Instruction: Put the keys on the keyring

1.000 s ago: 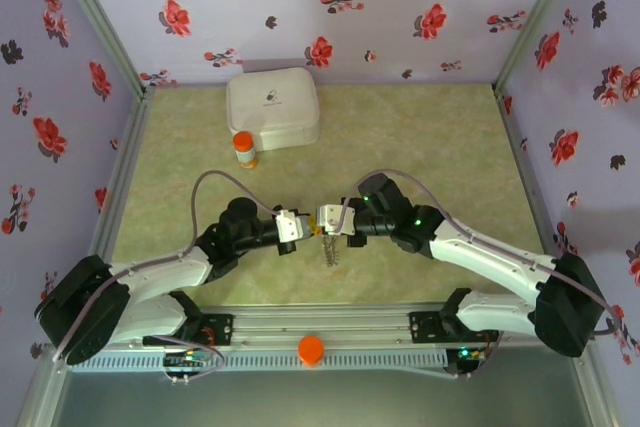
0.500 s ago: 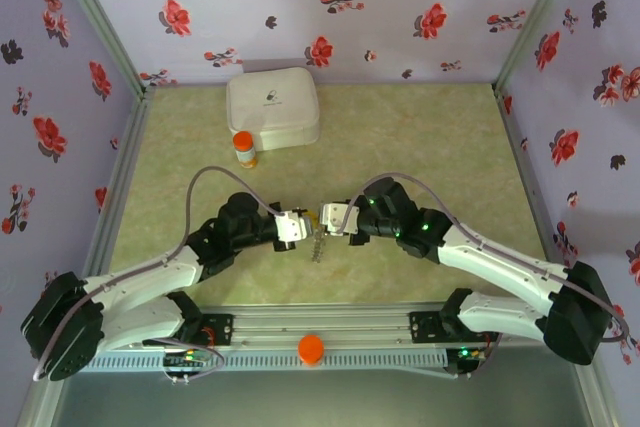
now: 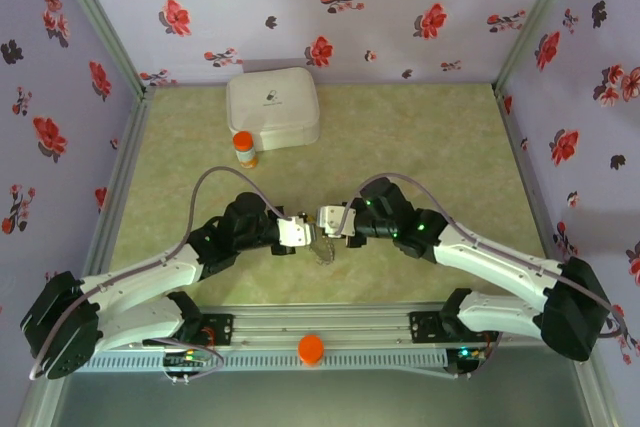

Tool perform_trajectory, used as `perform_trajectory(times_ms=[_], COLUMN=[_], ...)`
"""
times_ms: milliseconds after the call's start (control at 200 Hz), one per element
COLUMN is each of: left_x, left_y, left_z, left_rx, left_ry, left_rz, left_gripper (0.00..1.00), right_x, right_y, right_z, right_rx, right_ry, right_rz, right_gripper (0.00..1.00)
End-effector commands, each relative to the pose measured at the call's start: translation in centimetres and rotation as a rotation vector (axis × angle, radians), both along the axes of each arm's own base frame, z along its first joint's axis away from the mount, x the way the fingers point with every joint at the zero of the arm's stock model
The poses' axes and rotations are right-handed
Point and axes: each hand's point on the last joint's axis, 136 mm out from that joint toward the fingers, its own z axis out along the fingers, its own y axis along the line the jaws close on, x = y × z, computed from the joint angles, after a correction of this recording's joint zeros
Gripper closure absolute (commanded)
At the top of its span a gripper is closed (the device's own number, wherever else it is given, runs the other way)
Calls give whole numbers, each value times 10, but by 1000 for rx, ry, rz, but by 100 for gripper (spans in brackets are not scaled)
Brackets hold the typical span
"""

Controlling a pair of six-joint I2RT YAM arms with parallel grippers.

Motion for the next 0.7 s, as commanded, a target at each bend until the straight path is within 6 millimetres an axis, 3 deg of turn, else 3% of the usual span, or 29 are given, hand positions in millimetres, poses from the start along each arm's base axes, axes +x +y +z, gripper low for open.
perform_trajectory(times_ms=[0,165,565,695], left_x=[-2,-4,-11,-12], left_y=[-10,-10,-11,-8], left_z=[26,26,25,23], left_rx=[-73,-85,-90,-74], left_ry=[-58,-62,-36,-27], left_rz=[-34,-41,-70,-65], left_gripper=[100,100,100,100], right_x=[-8,-8,-8,-8], right_y=[5,0,8,7], right_z=[-4,-9,6,8], right_rx=[34,38,74,78], right_ry=[39,41,22,24], right_rz=[28,10,47,41], right_gripper=[76,78,88,86])
